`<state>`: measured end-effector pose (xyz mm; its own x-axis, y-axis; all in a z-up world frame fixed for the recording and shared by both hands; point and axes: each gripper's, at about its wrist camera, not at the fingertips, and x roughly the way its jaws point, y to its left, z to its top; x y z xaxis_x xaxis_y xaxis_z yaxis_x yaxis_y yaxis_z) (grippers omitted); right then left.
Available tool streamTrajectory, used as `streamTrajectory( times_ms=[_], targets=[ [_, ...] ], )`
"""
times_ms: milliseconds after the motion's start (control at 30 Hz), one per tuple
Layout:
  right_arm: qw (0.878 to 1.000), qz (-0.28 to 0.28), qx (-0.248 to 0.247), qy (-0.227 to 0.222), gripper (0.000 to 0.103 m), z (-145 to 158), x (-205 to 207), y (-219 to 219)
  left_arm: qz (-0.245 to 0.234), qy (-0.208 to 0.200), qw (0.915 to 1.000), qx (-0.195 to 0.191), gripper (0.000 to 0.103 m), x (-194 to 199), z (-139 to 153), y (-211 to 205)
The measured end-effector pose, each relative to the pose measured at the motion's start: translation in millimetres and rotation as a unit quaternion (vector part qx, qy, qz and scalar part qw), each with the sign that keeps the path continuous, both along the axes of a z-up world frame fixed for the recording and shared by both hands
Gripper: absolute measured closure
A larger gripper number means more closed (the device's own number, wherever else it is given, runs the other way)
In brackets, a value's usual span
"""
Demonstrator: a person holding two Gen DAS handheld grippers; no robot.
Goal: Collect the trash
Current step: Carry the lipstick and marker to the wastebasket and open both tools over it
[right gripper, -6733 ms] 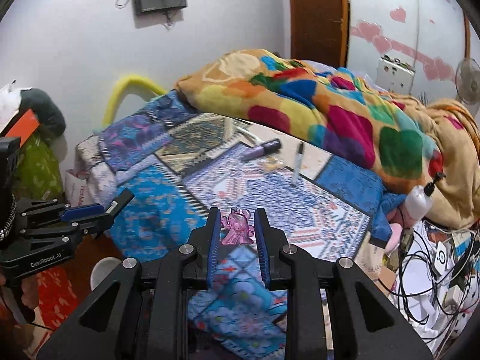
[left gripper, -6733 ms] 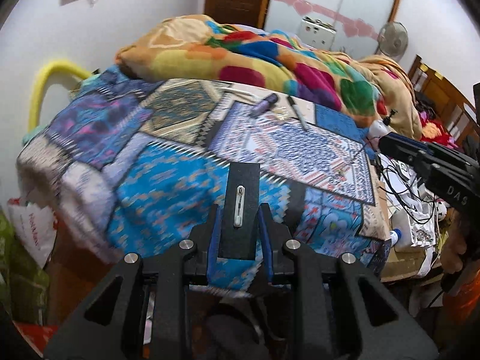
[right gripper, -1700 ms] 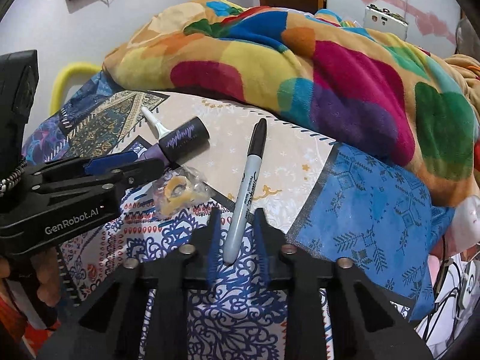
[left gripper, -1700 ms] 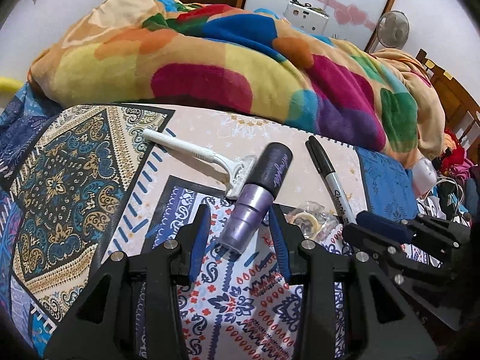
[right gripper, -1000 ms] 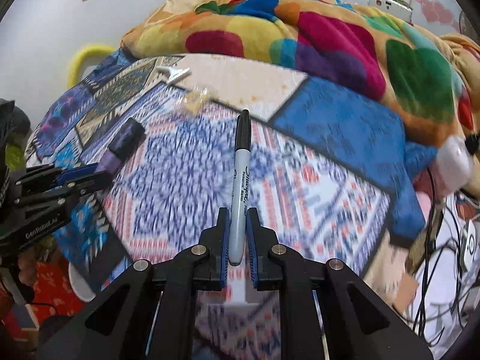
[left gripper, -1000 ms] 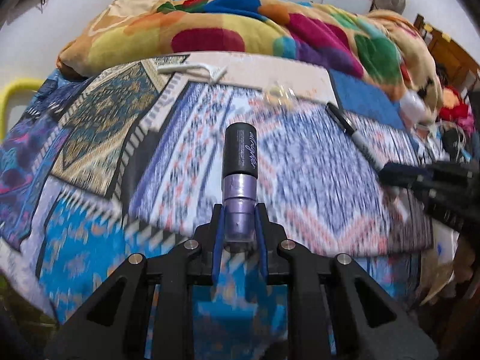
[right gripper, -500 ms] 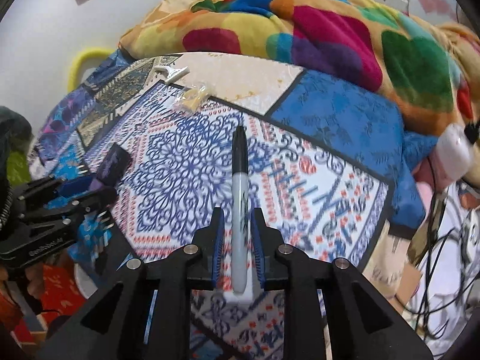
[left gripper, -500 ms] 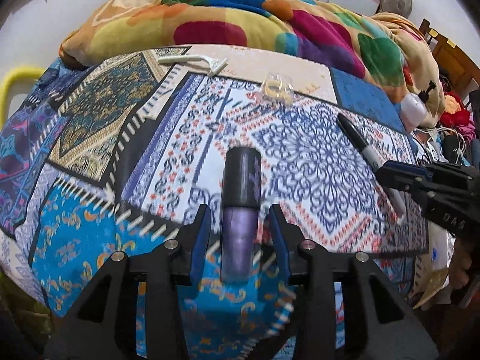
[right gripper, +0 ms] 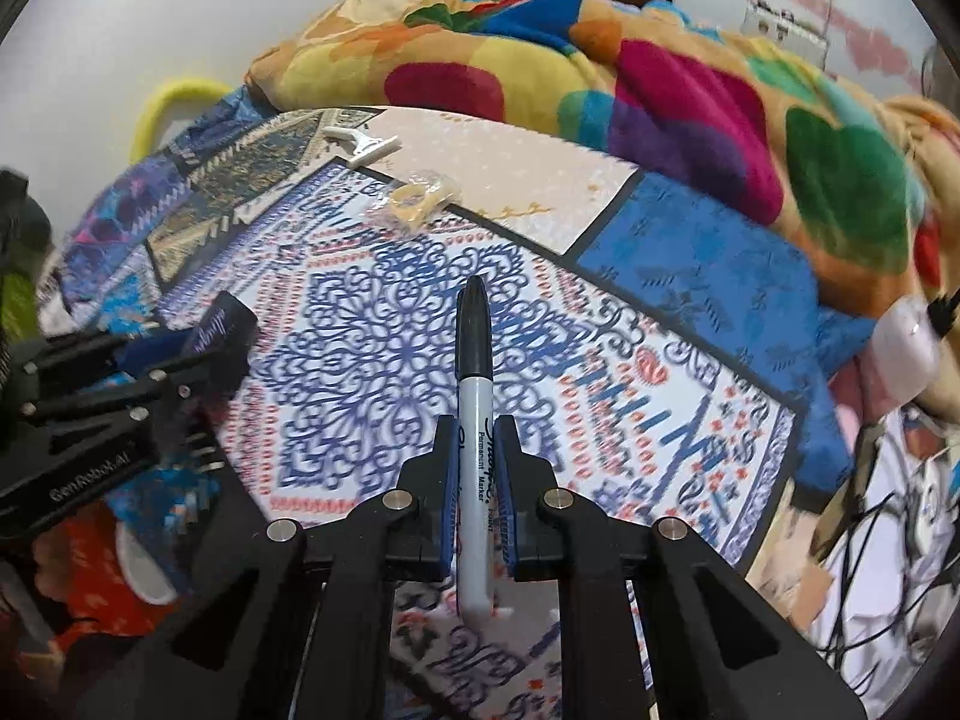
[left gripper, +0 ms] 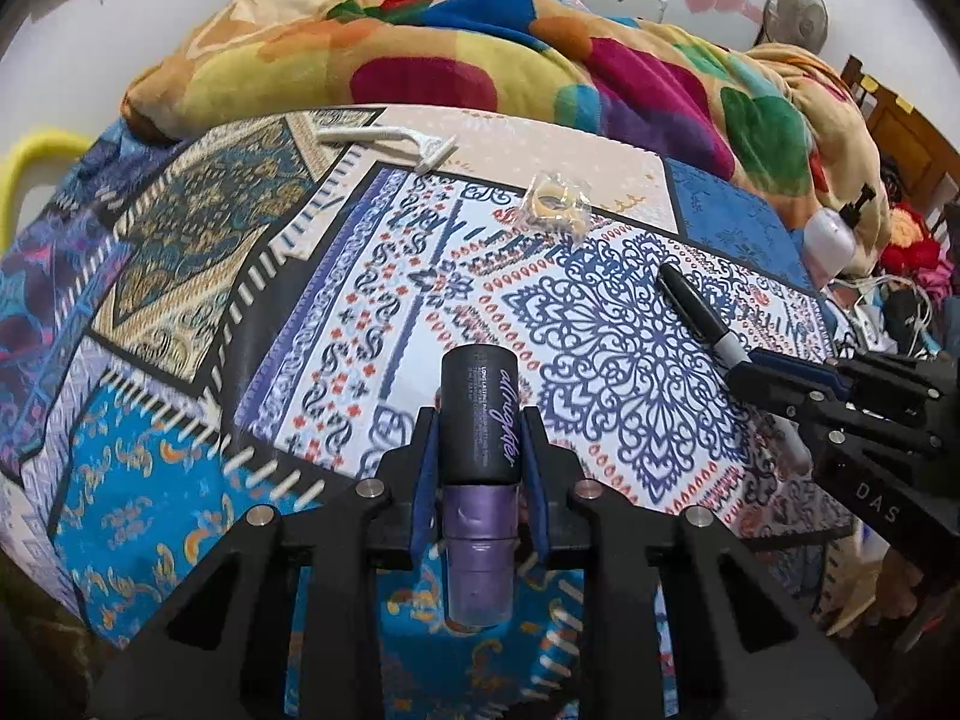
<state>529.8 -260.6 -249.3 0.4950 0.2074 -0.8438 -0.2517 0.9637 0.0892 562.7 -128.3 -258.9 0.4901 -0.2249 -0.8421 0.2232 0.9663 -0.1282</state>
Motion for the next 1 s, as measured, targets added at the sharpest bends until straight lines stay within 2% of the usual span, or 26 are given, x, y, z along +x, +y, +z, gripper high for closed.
streamTrajectory(
  times_ms=[200, 633, 800, 1000],
  targets=[
    [1.000, 0.006, 0.010, -0.014, 0.092, 22.4, -19.3, 11.7, 0.013, -0.012, 0.9997, -0.016, 0.078, -19.0, 26.4, 16.8],
    [0.993, 0.069, 0.019, -0.096, 0.092, 111.3, -84.3, 76.8, 0.047, -0.070, 0.9964, -0.009, 0.078, -101.0, 105.2, 68.4],
    [0.988, 0.096, 0.024, -0.115, 0.092, 128.2, -110.5, 105.5, 0.071, -0.089, 0.9936, -0.002, 0.078, -140.8, 125.8, 100.7],
    [0.983, 0.133, 0.029, -0.124, 0.092, 139.5, -143.2, 147.2, 0.107, -0.095, 0.9897, -0.003, 0.078, -187.9, 136.0, 148.4]
  ],
)
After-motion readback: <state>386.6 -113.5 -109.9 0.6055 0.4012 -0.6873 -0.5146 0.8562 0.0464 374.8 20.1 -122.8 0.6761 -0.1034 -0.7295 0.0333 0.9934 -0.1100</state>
